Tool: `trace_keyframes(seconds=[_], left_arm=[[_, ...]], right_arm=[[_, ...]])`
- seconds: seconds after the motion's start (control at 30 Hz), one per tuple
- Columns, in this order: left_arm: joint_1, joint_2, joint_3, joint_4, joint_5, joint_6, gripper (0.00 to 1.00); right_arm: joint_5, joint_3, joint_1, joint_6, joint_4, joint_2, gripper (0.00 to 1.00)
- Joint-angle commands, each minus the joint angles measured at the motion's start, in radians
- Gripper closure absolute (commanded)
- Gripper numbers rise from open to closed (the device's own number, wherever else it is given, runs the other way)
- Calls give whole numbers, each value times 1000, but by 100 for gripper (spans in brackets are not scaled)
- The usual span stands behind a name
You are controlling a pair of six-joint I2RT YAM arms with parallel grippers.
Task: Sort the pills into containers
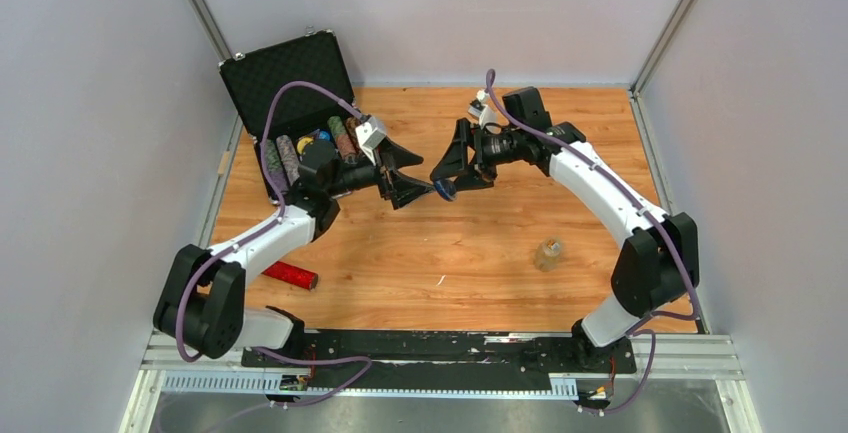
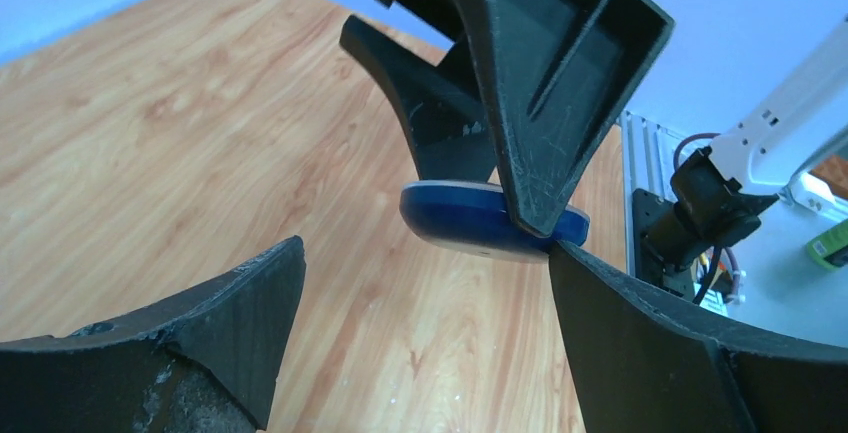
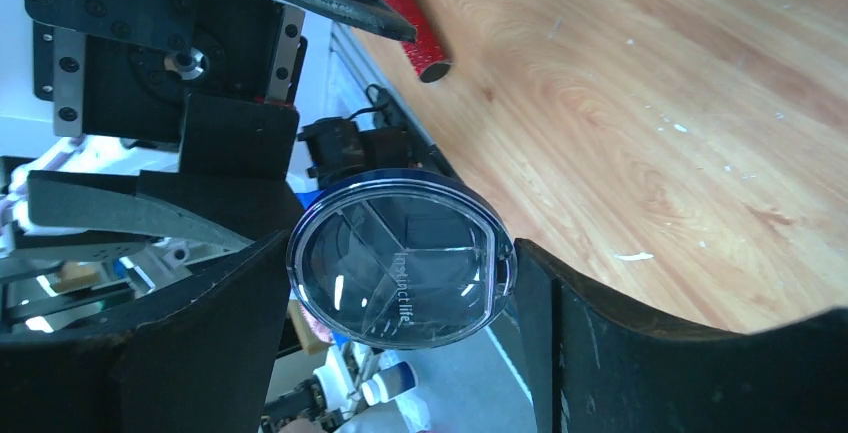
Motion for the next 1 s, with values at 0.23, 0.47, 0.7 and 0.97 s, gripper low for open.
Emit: trace_keyframes(seconds=[0.23, 0.47, 0.7, 0.97], left_arm=[[-33, 24, 82, 175, 180, 5, 0], [-75, 20, 61, 205, 51, -69, 0], [-103, 16, 35, 222, -11, -62, 0], [-103, 4, 35, 191, 55, 18, 0]], right_arm=[[-76, 52, 2, 120, 78, -84, 38], [-14, 10, 8, 147, 178, -106, 38], [-35, -19, 13, 206, 264, -108, 39], [-99, -27, 14, 208, 262, -108, 41]])
